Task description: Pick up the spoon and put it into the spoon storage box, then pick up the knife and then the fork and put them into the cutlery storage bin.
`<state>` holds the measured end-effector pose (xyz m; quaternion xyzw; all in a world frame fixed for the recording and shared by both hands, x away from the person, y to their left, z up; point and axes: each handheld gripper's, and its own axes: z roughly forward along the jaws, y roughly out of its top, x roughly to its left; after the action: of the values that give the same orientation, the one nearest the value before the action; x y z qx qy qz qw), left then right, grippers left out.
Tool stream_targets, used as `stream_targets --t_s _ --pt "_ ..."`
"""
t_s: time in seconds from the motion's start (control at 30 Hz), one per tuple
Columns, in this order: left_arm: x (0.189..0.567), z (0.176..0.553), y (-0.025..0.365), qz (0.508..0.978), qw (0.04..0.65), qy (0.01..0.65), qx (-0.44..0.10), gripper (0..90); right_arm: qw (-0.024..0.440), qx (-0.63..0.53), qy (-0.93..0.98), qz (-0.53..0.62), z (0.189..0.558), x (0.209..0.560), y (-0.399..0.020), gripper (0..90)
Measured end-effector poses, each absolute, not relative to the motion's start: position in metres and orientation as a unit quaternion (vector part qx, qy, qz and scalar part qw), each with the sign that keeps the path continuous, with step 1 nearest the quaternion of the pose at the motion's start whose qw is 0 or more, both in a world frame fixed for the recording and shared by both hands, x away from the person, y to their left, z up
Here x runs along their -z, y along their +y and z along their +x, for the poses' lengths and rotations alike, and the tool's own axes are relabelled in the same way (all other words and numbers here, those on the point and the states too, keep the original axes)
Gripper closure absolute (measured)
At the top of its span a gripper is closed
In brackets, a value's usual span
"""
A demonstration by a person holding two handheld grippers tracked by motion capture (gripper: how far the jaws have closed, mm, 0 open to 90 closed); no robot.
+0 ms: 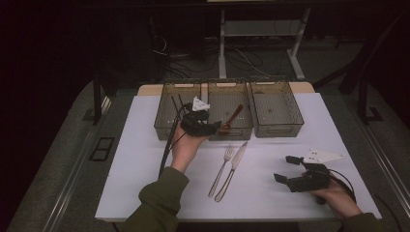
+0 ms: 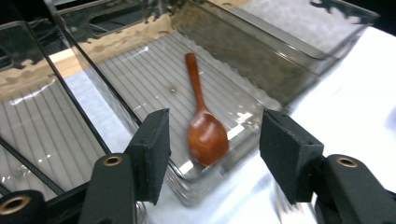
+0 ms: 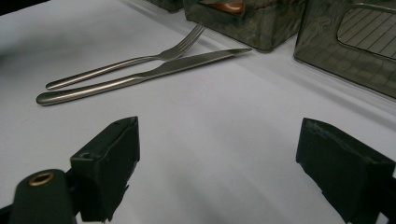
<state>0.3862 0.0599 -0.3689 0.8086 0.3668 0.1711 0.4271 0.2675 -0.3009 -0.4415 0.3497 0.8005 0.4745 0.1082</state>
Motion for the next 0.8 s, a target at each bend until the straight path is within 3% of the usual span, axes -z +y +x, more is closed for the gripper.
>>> stream_targets --t_s 0.43,0.8 --pt "0.384 0.341 0.069 0.823 0.423 0.350 -0.147 38.3 0.110 -0.474 0.800 0.351 0.266 0.441 -0.302 12.9" --pt "0.421 0.313 0.058 0.844 0.404 0.341 -0.093 53.8 0.107 -0.470 0.801 0.355 0.267 0.442 -0.302 12.9"
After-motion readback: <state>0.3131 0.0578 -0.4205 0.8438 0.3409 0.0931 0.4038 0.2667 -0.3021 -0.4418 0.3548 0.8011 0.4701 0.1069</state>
